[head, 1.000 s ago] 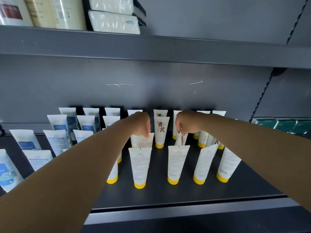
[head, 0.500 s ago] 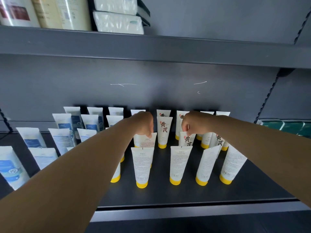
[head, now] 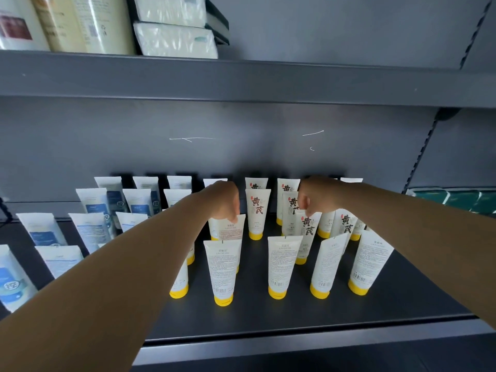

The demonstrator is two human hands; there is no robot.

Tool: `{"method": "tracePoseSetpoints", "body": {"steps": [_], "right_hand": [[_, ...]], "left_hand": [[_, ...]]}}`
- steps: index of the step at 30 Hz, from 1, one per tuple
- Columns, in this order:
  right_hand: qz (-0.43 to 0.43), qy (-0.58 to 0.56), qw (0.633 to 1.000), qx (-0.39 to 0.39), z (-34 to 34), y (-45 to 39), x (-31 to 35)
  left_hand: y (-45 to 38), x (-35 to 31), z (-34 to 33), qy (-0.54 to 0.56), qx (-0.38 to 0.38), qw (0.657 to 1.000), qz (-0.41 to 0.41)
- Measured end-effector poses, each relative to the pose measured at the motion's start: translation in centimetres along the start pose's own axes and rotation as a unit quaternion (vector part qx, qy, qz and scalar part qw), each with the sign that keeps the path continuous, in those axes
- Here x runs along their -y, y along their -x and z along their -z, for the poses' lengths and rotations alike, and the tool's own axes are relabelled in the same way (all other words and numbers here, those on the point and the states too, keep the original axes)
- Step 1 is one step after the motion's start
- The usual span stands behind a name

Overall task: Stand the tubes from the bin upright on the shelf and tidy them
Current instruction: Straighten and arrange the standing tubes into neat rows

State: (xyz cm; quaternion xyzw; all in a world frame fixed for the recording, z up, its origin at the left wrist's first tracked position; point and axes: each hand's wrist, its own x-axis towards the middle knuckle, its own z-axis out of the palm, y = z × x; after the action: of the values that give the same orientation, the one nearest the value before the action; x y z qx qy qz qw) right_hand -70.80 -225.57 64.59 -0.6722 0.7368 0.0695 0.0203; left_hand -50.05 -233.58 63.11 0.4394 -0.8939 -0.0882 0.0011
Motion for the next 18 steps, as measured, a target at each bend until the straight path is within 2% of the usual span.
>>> {"method": "tracePoseSetpoints", "body": {"steps": [18], "right_hand": [[-0.001,0.02,1.0,0.016,0.67,0.49,0.92]], "left_hand": [[-0.18,-0.3,-0.15,0.003,-0.017,1.0,-0.002]]}}
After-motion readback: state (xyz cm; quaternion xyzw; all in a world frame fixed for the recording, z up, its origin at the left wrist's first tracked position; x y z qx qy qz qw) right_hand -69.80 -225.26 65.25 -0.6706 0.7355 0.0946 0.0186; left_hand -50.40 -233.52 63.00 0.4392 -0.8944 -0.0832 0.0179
